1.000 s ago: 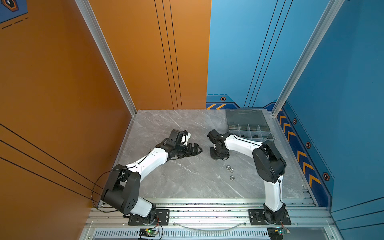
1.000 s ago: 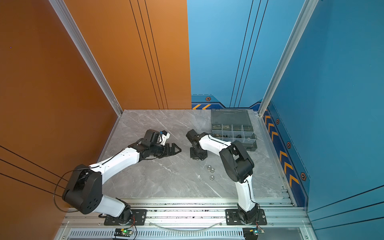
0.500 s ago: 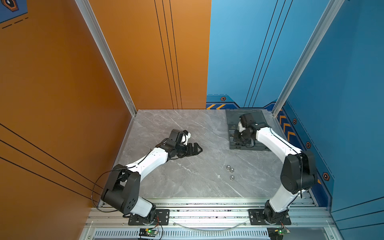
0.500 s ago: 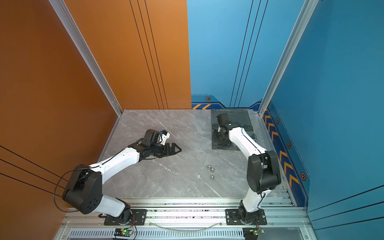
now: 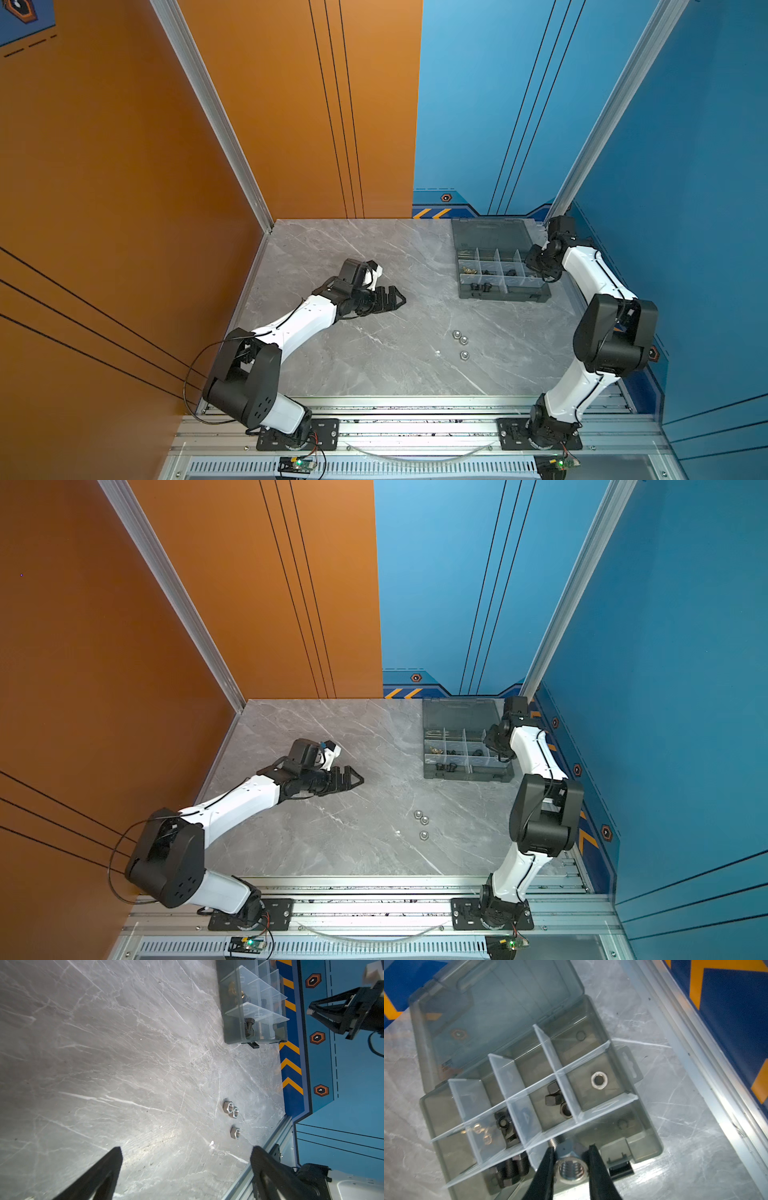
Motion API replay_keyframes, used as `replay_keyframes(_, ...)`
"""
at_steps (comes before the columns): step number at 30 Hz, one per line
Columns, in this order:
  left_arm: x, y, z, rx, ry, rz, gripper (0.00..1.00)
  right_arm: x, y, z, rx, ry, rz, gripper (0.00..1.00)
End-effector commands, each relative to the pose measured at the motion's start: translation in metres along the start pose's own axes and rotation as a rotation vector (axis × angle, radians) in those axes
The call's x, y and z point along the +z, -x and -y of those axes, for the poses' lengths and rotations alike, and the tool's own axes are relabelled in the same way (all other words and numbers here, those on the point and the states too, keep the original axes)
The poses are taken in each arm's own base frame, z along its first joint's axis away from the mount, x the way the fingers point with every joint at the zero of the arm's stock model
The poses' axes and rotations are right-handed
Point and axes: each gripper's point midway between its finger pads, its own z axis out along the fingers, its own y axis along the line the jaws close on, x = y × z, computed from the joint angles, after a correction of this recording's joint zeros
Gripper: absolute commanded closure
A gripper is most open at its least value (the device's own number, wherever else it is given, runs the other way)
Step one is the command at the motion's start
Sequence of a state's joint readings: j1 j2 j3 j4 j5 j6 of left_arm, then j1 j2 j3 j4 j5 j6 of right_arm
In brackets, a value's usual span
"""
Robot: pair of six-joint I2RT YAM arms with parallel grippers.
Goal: Sort the screws and nuts into containers
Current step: Place the nut into the container.
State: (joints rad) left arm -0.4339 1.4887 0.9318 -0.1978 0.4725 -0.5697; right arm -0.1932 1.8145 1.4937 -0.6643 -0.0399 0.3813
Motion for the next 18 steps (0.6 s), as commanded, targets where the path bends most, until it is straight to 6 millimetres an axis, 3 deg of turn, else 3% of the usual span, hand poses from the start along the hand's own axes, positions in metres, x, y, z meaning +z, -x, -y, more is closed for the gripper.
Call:
replay_keyframes(1,0.001,0.005,0.01,0.013,-0.02,0.002,0.02,0.014,0.019,0.011,0.007,-0.052,0.034,1.0)
replay_keyframes(7,0.002,0.005,0.012,0.018,-0.022,0.001,0.02,0.04,0.029,0.023,0.031,-0.068,0.009,1.0)
replay_keyframes(18,0.003,0.007,0.013,0.025,-0.022,0.0,0.02,0.066,0.028,0.028,0.039,-0.081,-0.03,0.97)
